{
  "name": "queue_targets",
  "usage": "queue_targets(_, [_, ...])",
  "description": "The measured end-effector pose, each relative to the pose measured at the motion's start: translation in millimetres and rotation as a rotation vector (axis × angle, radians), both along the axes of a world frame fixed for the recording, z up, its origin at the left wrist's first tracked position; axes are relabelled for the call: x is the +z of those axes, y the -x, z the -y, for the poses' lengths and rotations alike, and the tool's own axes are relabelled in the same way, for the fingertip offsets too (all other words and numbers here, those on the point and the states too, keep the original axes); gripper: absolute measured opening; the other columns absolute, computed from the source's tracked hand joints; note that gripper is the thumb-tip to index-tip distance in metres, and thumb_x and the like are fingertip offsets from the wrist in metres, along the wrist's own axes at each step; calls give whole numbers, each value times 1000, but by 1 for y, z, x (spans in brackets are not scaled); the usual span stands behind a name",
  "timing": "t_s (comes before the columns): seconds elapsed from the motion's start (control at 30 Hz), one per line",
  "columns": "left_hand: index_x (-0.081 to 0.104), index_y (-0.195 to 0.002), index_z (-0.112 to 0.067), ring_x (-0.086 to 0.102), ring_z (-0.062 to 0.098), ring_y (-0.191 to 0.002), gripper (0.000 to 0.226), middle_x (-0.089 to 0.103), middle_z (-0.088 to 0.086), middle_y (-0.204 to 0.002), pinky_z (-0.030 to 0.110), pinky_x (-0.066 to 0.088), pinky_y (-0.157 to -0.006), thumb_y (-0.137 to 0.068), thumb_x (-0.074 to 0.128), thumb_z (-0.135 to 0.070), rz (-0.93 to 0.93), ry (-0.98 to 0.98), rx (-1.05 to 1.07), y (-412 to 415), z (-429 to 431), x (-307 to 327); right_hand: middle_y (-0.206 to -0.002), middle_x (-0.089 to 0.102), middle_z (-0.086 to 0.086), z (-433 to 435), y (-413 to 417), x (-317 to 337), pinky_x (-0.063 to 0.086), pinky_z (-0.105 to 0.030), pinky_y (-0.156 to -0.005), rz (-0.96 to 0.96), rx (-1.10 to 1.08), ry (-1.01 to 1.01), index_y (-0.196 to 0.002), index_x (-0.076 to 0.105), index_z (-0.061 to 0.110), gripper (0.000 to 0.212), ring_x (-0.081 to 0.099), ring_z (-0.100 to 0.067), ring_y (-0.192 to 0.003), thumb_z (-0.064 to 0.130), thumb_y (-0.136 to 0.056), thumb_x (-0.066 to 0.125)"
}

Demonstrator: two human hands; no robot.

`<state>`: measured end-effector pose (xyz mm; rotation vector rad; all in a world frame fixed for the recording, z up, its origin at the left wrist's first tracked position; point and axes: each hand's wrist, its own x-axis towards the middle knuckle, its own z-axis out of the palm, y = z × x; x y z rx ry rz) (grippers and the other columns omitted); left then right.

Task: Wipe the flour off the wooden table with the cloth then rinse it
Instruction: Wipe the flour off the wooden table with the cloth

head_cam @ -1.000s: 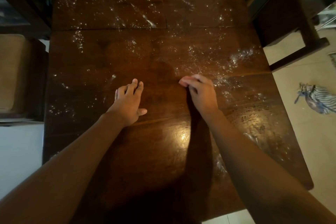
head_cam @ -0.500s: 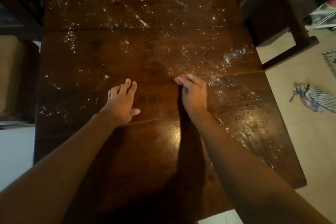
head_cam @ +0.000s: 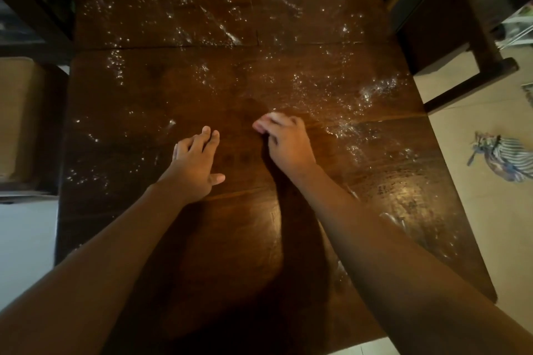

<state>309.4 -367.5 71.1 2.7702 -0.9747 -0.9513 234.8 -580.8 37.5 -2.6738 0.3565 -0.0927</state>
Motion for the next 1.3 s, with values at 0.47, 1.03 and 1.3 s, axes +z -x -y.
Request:
queue_targets(0.47, [-13,-157,-25,0,30,-150,93,-13,-2,-165,47,18,-120,-97,54,-47,2,-37,-13,0,3,4,-137,59,5,-7,-9,1,43,-37,-101,39,329,50,-131,66,27,46,53,-22,-115,2,-94,52])
queue_targets(1.03, [-8,-157,-26,3,24,-150,90,-9,-5,-166,46,21,-121,-97,54,-49,26,28,-17,-2,-2,0,-160,39,0,-12,-89,5,42,-50,-110,-102,152,117,-145,52,37,53,37,-34,-138,7,-102,42])
queue_targets(1.3, [-2,-158,-20,0,27,-150,86,-7,0,-166,51,15,-122,-97,52,-48,21,46,-47,-3,-4,-4,-155,44,2,-53,-90,5,36,-49,-114,-74,509,114,-143,55,31,49,36,-36,-139,8,-101,48])
